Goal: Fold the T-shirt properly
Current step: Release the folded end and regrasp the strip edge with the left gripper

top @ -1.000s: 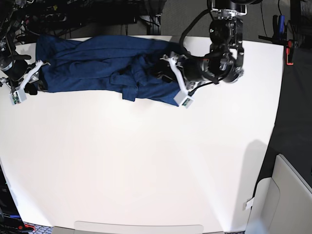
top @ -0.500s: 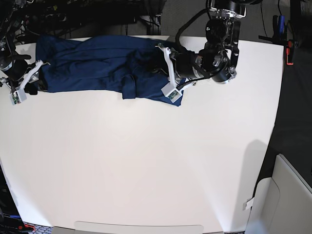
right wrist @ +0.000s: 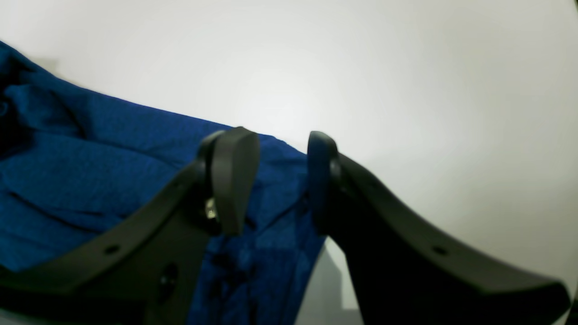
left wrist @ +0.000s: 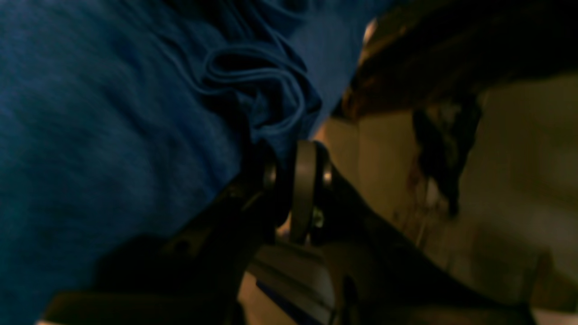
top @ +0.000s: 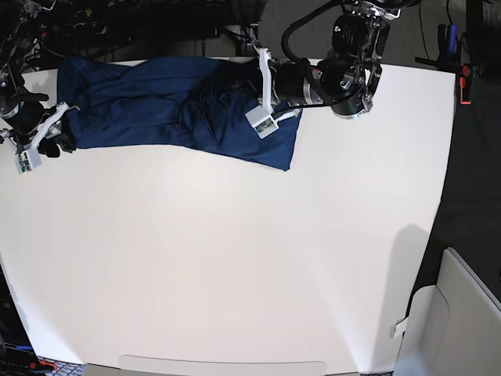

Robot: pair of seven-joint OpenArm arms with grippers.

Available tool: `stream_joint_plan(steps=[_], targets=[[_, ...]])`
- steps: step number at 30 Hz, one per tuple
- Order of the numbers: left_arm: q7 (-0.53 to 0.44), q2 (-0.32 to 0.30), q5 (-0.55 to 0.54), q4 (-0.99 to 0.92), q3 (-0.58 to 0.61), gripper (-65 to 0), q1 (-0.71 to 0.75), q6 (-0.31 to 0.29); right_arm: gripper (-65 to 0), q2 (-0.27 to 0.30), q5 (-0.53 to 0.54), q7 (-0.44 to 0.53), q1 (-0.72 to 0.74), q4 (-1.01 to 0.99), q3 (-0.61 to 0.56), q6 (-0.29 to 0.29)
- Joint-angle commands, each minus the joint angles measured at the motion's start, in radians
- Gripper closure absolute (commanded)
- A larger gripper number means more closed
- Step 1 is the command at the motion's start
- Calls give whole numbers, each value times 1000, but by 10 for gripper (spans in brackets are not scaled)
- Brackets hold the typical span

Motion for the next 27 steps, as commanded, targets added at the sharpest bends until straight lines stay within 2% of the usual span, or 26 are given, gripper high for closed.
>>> stream_joint_plan(steps=[1, 7, 10, 15, 19, 27], targets=[[3, 0, -22, 14, 8, -69, -8, -5, -207, 22, 13, 21, 8, 11, 6, 2], [3, -29, -22, 18, -2, -187, -12, -4, -208, 25, 13, 21, 5, 9, 6, 2], [3, -51, -27, 27, -83, -222, -20, -1, -208, 27, 13, 21, 0, 9, 6, 2], [3, -92, -28, 78, -224, -224, -17, -4, -208, 30, 13, 21, -29, 9, 10, 2], [3, -114, -28, 101, -241, -224, 0, -5, -208, 57, 12, 21, -78, 9, 10, 2], [3, -109, -21, 103, -275, -224, 7, -1, -209, 94, 12, 19, -205, 6, 11, 2]])
